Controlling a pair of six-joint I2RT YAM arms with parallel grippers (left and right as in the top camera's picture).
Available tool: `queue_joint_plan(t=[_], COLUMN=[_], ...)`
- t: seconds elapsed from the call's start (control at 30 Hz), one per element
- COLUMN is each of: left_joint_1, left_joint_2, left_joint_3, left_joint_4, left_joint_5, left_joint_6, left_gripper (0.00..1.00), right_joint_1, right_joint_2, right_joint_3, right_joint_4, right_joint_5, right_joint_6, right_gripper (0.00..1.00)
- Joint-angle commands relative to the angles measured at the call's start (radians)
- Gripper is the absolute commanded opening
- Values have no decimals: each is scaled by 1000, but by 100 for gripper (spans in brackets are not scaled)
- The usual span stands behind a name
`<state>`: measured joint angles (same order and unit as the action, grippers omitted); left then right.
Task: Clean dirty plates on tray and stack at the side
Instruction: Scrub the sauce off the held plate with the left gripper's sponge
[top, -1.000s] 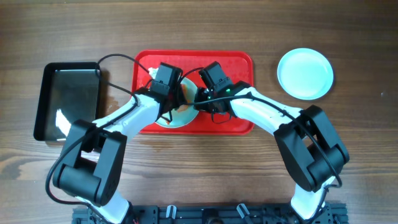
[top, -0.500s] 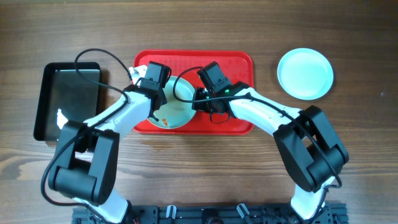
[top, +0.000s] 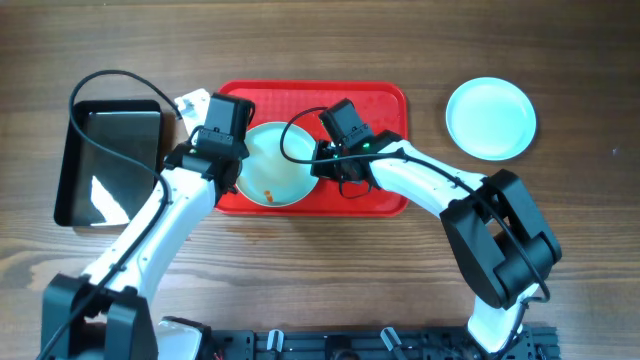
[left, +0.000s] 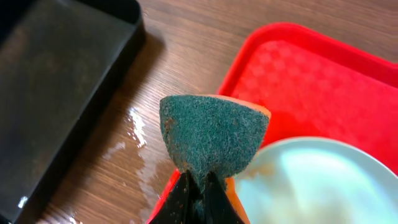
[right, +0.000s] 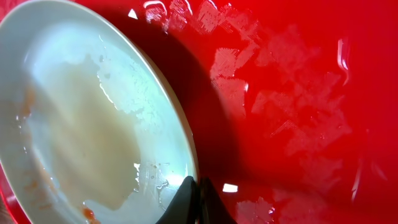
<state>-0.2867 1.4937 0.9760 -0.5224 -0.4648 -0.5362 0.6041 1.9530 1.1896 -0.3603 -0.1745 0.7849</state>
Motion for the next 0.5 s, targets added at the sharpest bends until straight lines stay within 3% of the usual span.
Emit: queue_joint_plan(t=[0.0,0.27,0.37,0.43,0.47], left_joint_1=[3,3,3,4,4], left_joint_2=[-13,59,74,74,74], left_joint_3=[-7,-7,-7,-7,-7], left_joint_4=[-31,-20,-21,-21,-22], left_joint_5=[148,496,498,494,493], left_joint_6=[8,8,8,9,15], left_gripper=[4,4,4,4,4], right_joint_1=[-9,-7,-7,-9,-9], right_joint_2=[-64,-292,-301,-284,-261], right_joint_3=[48,290,328,313,297], right_joint_4=[-77,-423,-483,-490,-470], right_joint_5=[106,587,570,473,410], right_joint_6=[-53,-370,-388,-346,-329], right_gripper=[4,4,4,27,32])
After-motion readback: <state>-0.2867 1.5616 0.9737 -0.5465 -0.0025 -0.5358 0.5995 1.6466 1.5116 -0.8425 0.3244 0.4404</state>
